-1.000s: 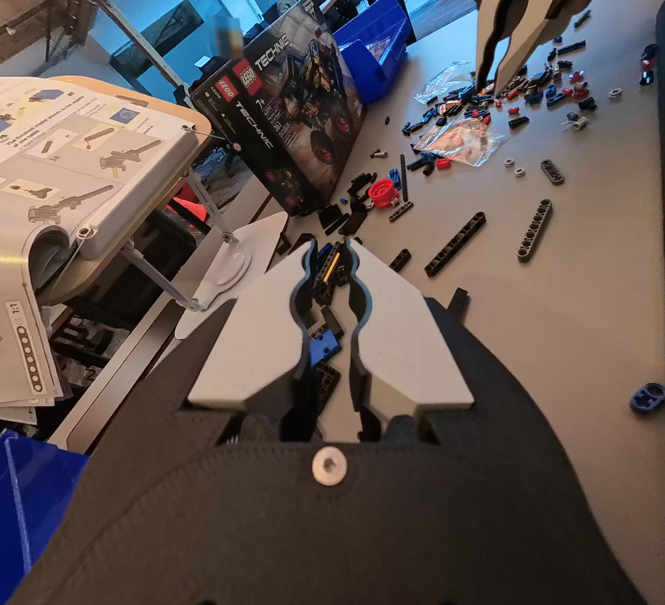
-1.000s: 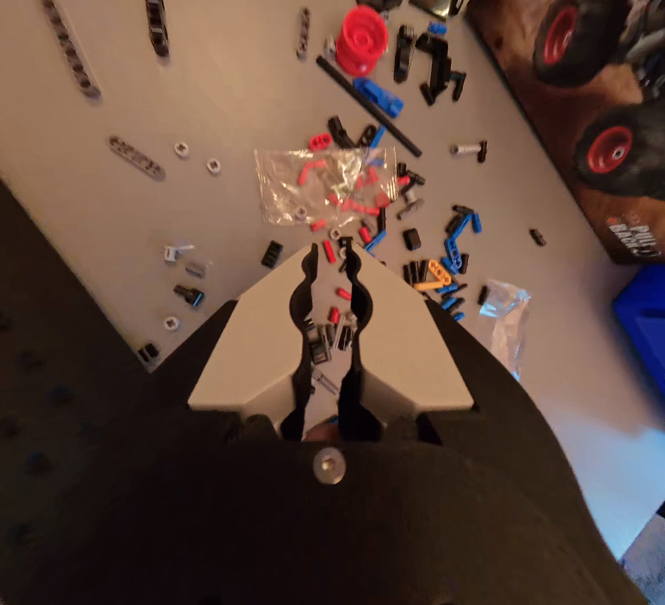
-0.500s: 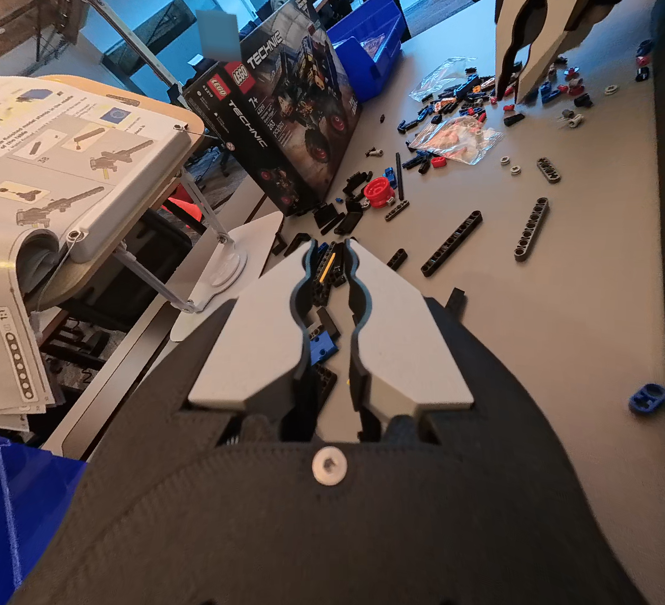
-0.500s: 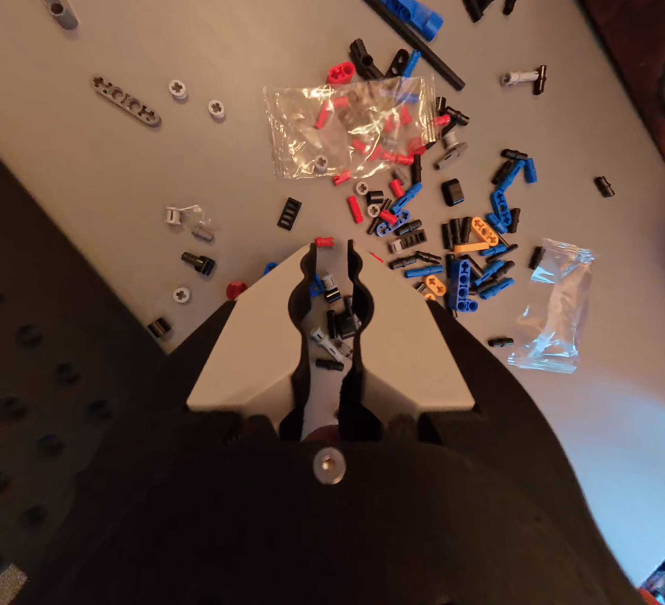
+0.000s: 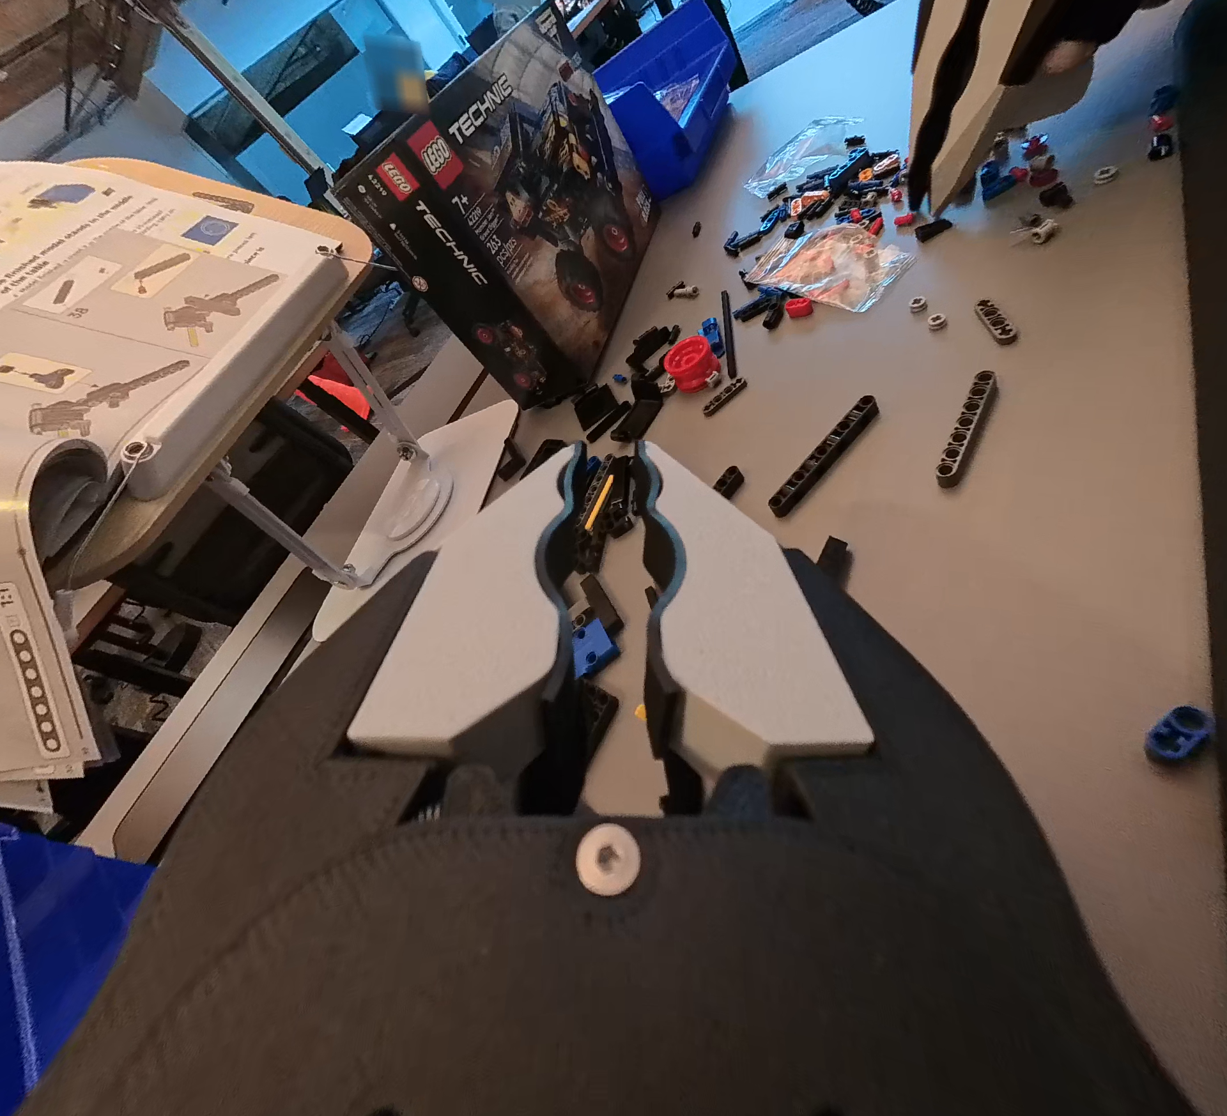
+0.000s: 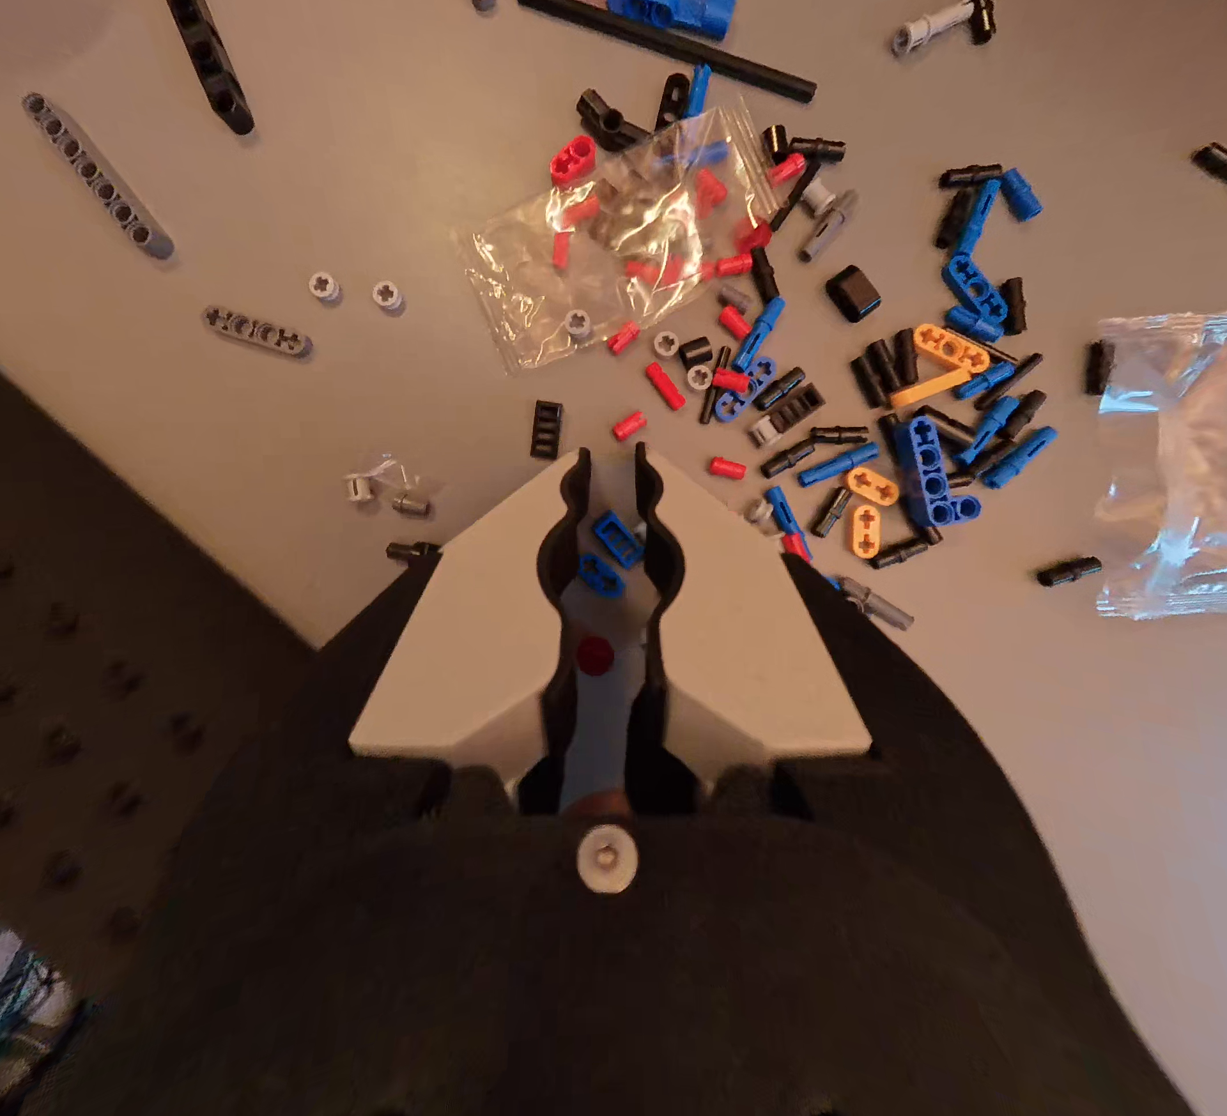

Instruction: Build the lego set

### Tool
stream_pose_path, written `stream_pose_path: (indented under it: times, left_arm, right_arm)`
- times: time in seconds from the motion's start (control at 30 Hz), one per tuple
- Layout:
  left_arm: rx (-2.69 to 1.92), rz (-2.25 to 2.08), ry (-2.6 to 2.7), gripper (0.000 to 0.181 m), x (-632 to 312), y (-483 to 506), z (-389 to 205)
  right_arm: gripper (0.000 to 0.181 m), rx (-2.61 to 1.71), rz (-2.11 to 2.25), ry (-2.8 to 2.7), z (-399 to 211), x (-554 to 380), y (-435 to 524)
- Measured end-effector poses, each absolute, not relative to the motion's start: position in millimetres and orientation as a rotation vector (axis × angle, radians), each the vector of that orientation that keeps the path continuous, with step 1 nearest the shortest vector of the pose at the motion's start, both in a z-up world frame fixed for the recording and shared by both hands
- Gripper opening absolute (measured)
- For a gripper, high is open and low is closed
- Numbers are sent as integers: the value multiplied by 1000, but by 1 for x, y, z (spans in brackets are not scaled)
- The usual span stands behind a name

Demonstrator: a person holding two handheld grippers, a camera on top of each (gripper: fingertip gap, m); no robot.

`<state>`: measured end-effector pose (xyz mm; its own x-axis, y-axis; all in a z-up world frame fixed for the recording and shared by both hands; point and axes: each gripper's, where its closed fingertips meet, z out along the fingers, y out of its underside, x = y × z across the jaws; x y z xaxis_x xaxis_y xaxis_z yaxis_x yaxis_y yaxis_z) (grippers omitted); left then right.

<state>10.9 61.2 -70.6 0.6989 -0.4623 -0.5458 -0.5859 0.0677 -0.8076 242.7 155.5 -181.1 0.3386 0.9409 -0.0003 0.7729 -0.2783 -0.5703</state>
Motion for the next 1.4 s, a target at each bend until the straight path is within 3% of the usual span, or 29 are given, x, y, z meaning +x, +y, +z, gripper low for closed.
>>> stream_pose_path:
  times: [0.13,0.37,0.57,0.93,1.4]
  left_arm:
    - [-1558,114,879,12,10,60,-68]
    - [-1553,109,879,11,11,59,-67]
    - [-1552,104,899,12,17,59,-69]
    - [-1402,212,1142,37,92,49,-74]
    - [-1349,271,1096,9,92,48,-61]
  right_arm:
    - [18,-2141,455,-1455,-180,240,162]
    - [5,-2135,465,-1414,-181,236,165]
    - [4,-2086,453,-1422,-178,233,168]
    - [4,-1684,1091,-1620,-84,123,64]
    - [4,-1554,1440,-1626,-54,79,22]
